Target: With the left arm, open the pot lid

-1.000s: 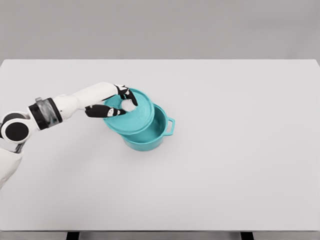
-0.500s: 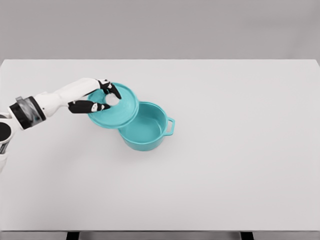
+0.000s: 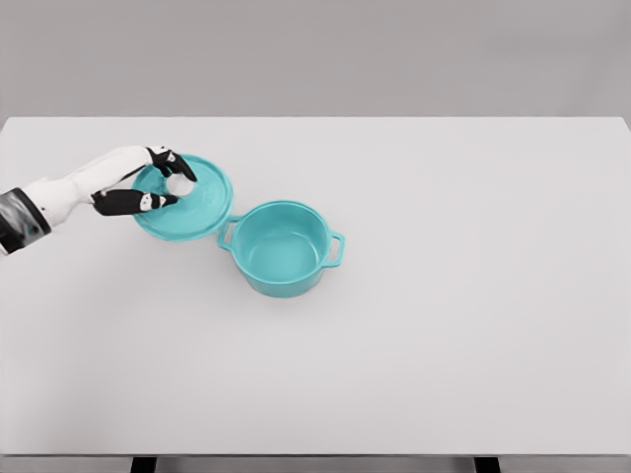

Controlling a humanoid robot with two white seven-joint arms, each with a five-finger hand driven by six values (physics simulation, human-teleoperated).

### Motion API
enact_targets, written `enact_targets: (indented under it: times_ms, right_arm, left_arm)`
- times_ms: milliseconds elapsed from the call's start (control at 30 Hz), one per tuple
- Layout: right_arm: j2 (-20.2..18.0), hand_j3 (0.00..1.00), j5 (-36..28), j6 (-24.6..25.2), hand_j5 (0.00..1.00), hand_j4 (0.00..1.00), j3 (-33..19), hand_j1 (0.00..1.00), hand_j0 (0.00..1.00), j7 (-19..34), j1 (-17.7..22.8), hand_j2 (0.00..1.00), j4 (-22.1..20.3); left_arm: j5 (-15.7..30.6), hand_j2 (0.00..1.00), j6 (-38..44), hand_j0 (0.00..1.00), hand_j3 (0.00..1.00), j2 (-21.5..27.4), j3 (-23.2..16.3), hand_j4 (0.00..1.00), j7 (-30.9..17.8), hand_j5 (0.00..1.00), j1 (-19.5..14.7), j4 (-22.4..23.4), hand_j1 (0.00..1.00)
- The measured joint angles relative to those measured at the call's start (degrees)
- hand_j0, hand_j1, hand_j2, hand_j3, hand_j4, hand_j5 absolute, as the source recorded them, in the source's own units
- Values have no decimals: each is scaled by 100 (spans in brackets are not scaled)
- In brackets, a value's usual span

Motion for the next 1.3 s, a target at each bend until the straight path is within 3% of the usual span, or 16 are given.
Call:
enact_targets:
  times_ms: [767,1300]
  right_arm:
    - [0,100,-1,0,100,100,0,100,100,0,0,100,0]
    - [0,100,-1,0,100,100,0,100,100,0,0,100,0]
  left_arm:
    - [75,60,1,60,60,-18,470,60,1,60,228,878,60]
    - [8,91,0,91,91,-30,441,91,1,91,237,1132,91]
